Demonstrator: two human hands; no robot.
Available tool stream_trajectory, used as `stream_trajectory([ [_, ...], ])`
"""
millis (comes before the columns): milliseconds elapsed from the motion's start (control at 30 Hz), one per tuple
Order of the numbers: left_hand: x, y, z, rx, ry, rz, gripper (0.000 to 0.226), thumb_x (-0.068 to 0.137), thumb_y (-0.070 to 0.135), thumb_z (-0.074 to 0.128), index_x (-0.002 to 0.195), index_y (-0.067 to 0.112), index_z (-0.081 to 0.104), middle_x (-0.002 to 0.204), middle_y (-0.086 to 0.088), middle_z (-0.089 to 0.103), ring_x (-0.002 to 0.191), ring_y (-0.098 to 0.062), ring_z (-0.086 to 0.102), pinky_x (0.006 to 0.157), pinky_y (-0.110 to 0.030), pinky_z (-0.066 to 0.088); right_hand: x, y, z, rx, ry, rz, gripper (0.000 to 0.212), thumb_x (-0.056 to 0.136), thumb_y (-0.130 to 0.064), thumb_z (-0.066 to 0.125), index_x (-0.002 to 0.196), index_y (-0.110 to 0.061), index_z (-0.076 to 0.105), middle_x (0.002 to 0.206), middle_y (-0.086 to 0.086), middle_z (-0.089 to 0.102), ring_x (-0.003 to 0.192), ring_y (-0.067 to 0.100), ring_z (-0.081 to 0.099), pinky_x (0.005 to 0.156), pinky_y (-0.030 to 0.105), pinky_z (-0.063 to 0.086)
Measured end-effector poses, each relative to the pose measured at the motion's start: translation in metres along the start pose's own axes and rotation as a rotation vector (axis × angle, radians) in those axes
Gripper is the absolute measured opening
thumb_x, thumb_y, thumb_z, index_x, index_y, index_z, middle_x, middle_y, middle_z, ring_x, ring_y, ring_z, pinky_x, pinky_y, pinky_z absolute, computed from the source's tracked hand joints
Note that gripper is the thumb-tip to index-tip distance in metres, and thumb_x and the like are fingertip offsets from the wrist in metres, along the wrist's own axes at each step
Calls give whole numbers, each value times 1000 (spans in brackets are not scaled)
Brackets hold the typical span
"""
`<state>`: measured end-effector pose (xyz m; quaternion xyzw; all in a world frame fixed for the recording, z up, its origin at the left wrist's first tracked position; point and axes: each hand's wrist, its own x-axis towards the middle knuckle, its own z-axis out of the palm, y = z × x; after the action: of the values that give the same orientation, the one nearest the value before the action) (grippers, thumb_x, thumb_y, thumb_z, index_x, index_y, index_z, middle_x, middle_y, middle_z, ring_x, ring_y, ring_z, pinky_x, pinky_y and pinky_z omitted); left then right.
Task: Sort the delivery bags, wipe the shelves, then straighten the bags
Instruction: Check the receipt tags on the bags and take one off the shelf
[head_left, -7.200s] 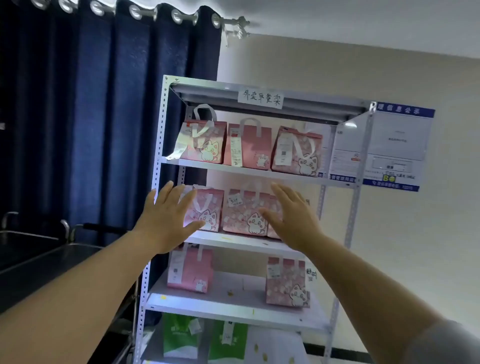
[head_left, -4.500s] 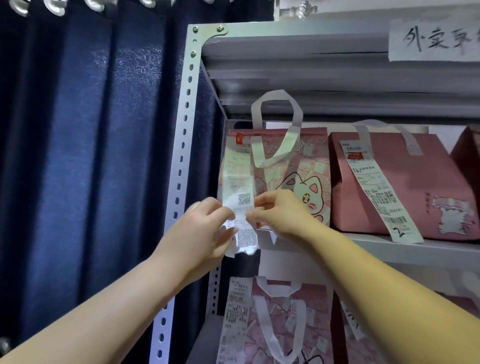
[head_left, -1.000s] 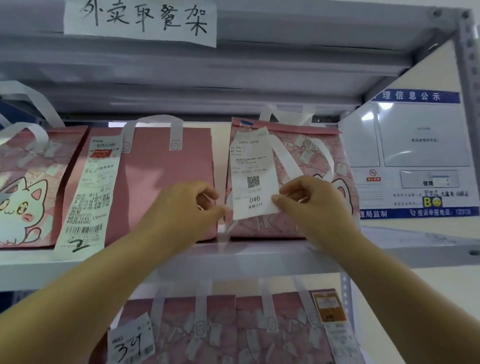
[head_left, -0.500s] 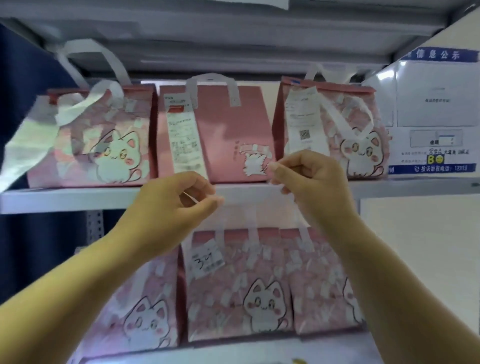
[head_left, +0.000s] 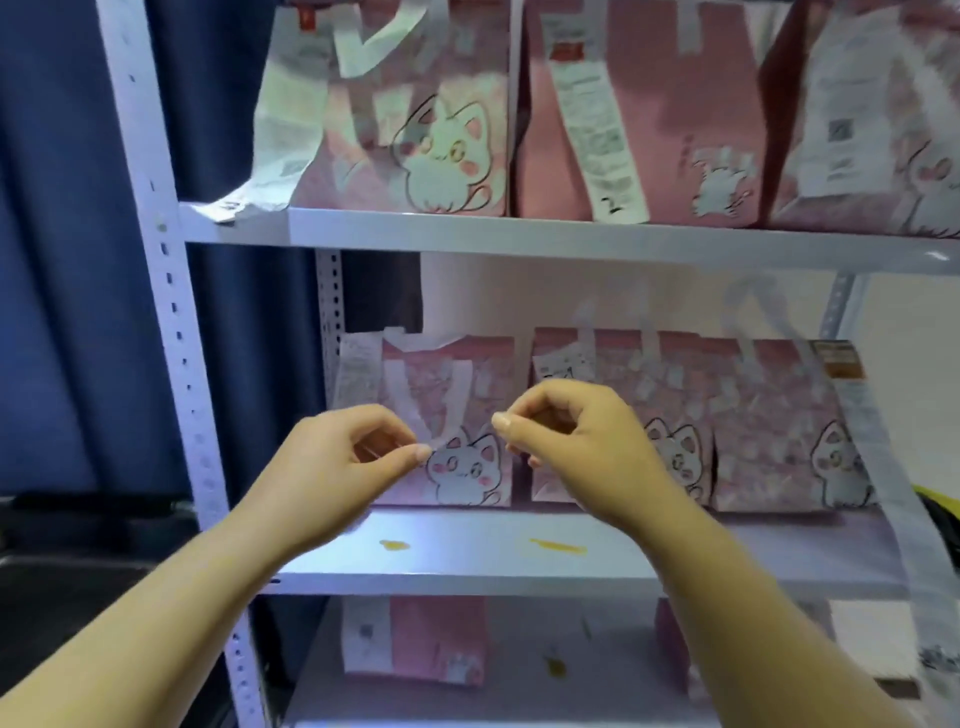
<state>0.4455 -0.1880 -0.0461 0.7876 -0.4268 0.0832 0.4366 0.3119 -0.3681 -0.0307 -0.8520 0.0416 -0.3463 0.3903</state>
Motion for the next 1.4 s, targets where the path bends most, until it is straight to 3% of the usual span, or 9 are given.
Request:
stream_trajectory([
  [100, -4, -41, 2, -13, -16, -107, 14, 76, 47, 67, 74, 32, 66, 67, 7, 69, 56, -6, 61, 50, -20, 46, 2, 21, 29, -5, -73, 93, 15, 83, -35, 67, 75, -22, 66, 72, -2, 66, 66, 11, 60, 64, 26, 52],
  [233, -2, -86, 18, -10, 11, -215, 9, 77, 42, 69, 76, 33, 65, 72, 9, 70, 66, 0, 62, 58, -18, 45, 11, 62, 61, -24, -98, 195, 15, 83, -35, 67, 75, -23, 63, 64, -6, 56, 51, 2, 45, 56, 21, 40],
  [333, 9, -111, 30, -7, 54, -271, 12, 80, 38, 68, 90, 34, 62, 83, 13, 67, 76, 5, 59, 63, -8, 41, 23, 92, 80, -33, -86, 267, 13, 83, -33, 67, 77, -24, 60, 64, -6, 51, 54, 5, 43, 60, 26, 43],
  [467, 35, -139, 41, 48, 77, -326, 40, 87, 36, 59, 122, 18, 52, 120, 3, 56, 109, -12, 54, 94, -30, 44, 44, 119, 102, -49, -82, 294, 11, 83, -34, 67, 77, -29, 59, 64, -8, 53, 57, 6, 46, 62, 30, 45],
  [533, 48, -151, 46, 46, 115, -356, 43, 88, 32, 59, 127, 17, 48, 125, -4, 52, 113, -19, 52, 97, -32, 41, 54, 129, 112, -36, -62, 289, 11, 82, -35, 68, 77, -29, 60, 63, -10, 55, 54, 3, 46, 59, 27, 43],
  [733, 67, -180, 67, -70, 144, -497, 40, 89, 20, 57, 128, 18, 47, 119, -5, 63, 103, -24, 61, 86, -32, 48, 68, 146, 139, -10, 38, 295, 13, 79, -35, 71, 75, -38, 58, 70, -20, 65, 72, -6, 59, 66, 29, 52],
  [867, 65, -192, 75, 34, 211, -496, 20, 89, 26, 58, 107, 17, 57, 99, -4, 68, 83, -23, 59, 66, -25, 39, 72, 156, 140, 5, 76, 284, 9, 78, -35, 68, 77, -29, 62, 73, -22, 66, 71, -5, 60, 65, 22, 46],
  [1067, 59, -195, 72, -59, 199, -480, 5, 87, 24, 63, 86, 20, 59, 76, 11, 66, 72, -12, 62, 54, -13, 42, 73, 162, 141, 65, 127, 352, 7, 80, -29, 68, 86, -27, 65, 73, -19, 69, 72, -6, 61, 64, 23, 44],
  [1400, 58, -192, 60, -77, 148, -477, 12, 87, 23, 63, 92, 12, 63, 90, -3, 69, 82, -23, 63, 63, -25, 47, 65, 152, 147, 108, 192, 378, 10, 80, -25, 70, 82, -34, 64, 79, -16, 68, 75, -8, 60, 67, 19, 43],
])
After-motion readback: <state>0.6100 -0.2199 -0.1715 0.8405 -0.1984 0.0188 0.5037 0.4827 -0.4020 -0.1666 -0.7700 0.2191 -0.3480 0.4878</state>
